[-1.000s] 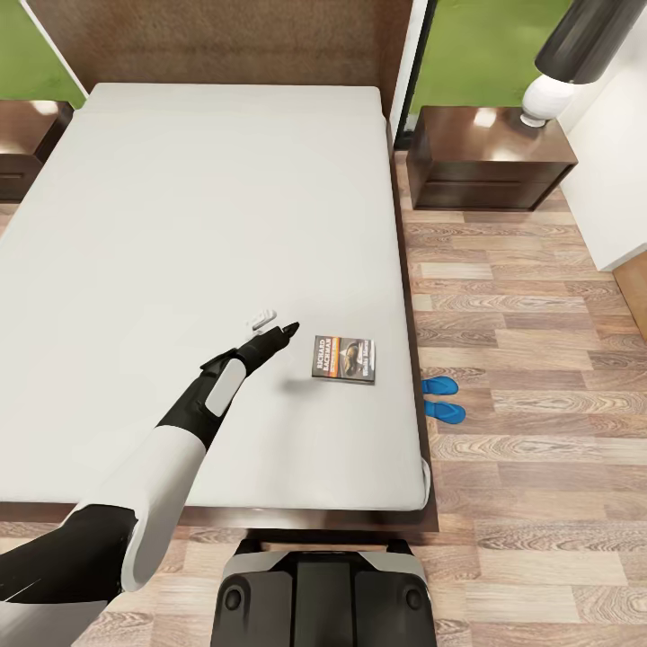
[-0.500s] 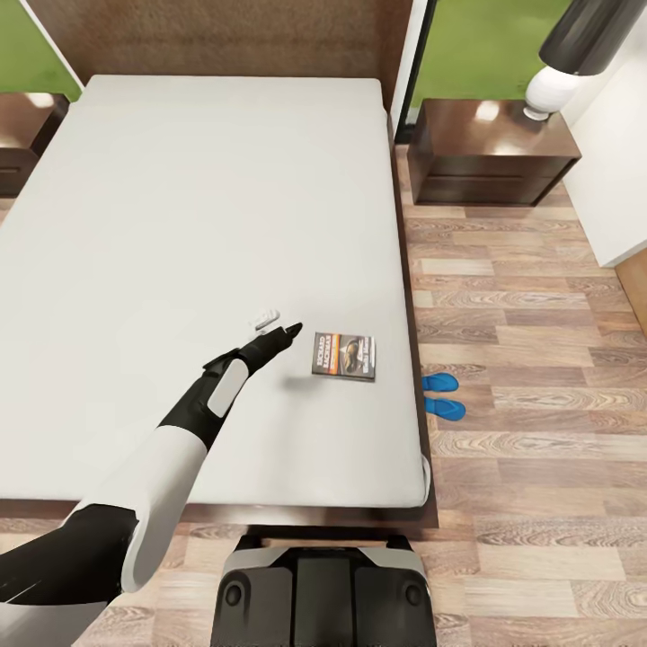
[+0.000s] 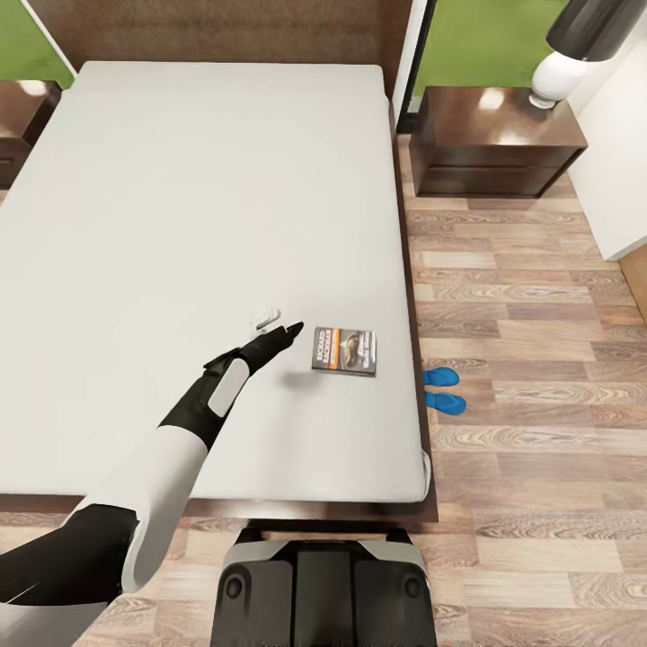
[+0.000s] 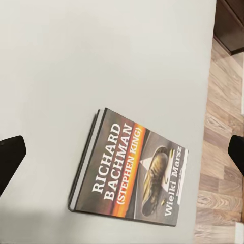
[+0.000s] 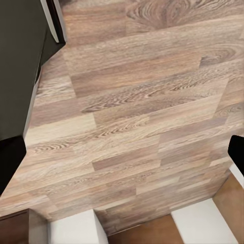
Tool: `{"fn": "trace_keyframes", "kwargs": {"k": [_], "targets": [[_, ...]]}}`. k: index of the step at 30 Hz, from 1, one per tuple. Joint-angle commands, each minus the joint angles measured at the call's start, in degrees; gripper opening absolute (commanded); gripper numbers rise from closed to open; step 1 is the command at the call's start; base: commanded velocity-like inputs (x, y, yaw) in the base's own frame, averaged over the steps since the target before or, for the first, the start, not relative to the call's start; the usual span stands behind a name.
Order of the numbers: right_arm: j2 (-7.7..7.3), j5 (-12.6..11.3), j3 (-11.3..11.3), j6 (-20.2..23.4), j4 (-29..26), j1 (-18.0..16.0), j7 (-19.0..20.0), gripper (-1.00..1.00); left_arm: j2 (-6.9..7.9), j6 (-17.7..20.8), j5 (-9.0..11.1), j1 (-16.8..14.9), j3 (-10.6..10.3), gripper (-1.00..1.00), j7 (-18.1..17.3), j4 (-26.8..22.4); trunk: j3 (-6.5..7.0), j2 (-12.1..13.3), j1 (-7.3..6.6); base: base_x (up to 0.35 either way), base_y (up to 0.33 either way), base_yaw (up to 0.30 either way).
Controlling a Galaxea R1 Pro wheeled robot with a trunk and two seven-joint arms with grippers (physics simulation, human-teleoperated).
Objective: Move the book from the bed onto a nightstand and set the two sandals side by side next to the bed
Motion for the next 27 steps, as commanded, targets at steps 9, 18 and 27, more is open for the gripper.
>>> {"fn": "trace_keyframes", "kwargs": {"k": [9, 18, 27], "targets": [[-0.01, 0.59, -0.48, -0.22, 0.10, -0.03, -0.18, 1.00, -0.01, 0.28, 0.40, -0.02, 0.00, 1.00, -0.05, -0.14, -0.81, -0.09, 0.03, 0.000, 0.000, 0.000], [-0.01, 0.62, -0.48, -0.24, 0.10, -0.03, -0.18, 1.00, -0.01, 0.28, 0.40, -0.02, -0.01, 1.00, -0.11, -0.16, -1.03, -0.09, 0.03, 0.000, 0.000, 0.000], [-0.01, 0.58, -0.48, -0.24, 0.10, -0.03, -0.18, 1.00, -0.04, 0.28, 0.40, -0.02, -0.01, 1.00, -0.12, -0.18, -1.07, -0.09, 0.03, 0.000, 0.000, 0.000]]}}
